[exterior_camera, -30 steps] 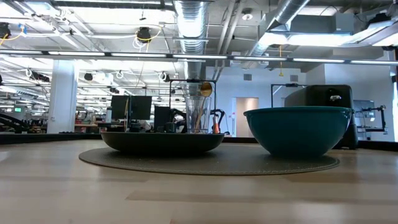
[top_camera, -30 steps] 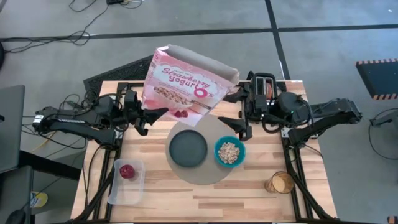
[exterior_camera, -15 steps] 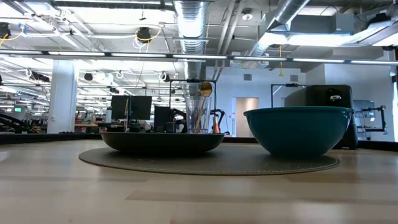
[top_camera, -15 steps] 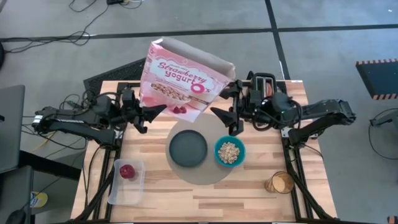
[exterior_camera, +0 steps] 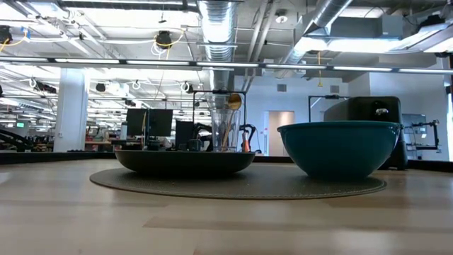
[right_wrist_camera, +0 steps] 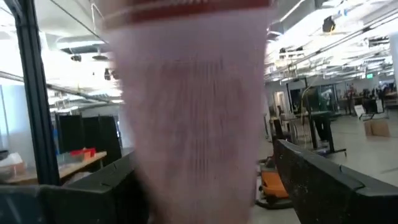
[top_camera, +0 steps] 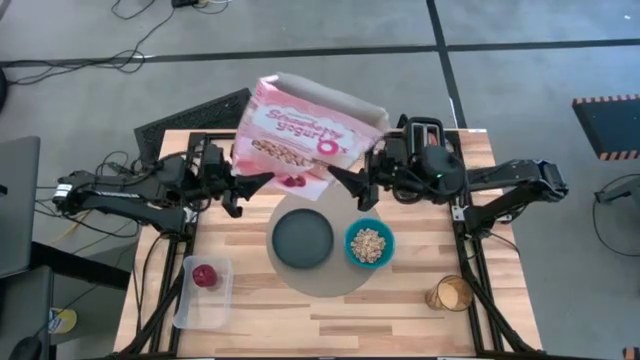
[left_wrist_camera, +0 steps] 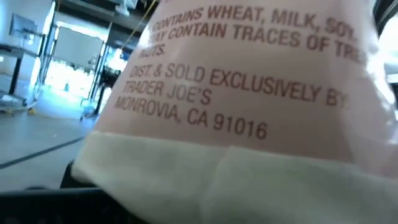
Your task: Arrange a breakfast setting
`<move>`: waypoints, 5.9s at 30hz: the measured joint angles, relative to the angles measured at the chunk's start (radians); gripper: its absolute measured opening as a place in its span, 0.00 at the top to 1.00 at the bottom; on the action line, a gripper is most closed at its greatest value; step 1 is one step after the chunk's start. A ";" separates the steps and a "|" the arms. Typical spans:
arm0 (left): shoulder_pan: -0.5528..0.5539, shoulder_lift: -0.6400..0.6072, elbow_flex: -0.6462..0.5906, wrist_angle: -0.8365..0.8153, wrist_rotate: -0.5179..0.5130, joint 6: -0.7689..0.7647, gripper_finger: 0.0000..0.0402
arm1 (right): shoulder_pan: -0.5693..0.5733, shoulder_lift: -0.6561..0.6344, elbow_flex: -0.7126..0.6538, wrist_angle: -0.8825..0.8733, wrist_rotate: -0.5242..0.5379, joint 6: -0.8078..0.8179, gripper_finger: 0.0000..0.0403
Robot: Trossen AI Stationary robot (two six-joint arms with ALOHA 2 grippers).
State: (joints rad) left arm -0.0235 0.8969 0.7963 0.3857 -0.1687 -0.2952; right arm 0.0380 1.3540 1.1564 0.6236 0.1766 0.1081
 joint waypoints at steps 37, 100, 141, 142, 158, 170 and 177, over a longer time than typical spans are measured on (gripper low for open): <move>0.000 -0.040 0.138 -0.397 0.033 0.029 0.23 | 0.007 -0.049 0.003 -0.287 -0.026 -0.067 0.72; -0.001 0.008 0.397 -0.780 0.025 0.061 0.85 | 0.034 -0.115 0.000 -0.591 -0.050 -0.056 0.72; 0.000 0.182 0.397 -0.540 0.008 0.089 0.79 | 0.033 -0.104 0.000 -0.590 -0.049 -0.053 0.72; 0.000 0.182 0.397 -0.539 0.013 0.096 0.85 | 0.033 -0.104 0.000 -0.592 -0.050 -0.052 0.72; -0.001 0.113 0.397 -0.621 -0.022 0.116 1.00 | 0.025 -0.211 0.000 -0.654 -0.044 -0.003 0.36; 0.000 -0.023 0.396 -0.907 -0.299 0.066 1.00 | 0.048 -0.400 0.002 -0.921 0.135 -0.003 0.36; 0.000 -0.010 0.394 -0.960 -0.396 0.082 1.00 | 0.045 -0.387 0.000 -0.969 0.141 -0.004 0.35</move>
State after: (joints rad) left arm -0.0238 0.8873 1.1899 -0.5741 -0.5646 -0.2136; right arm 0.0826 0.9671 1.1563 -0.3450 0.3172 0.1040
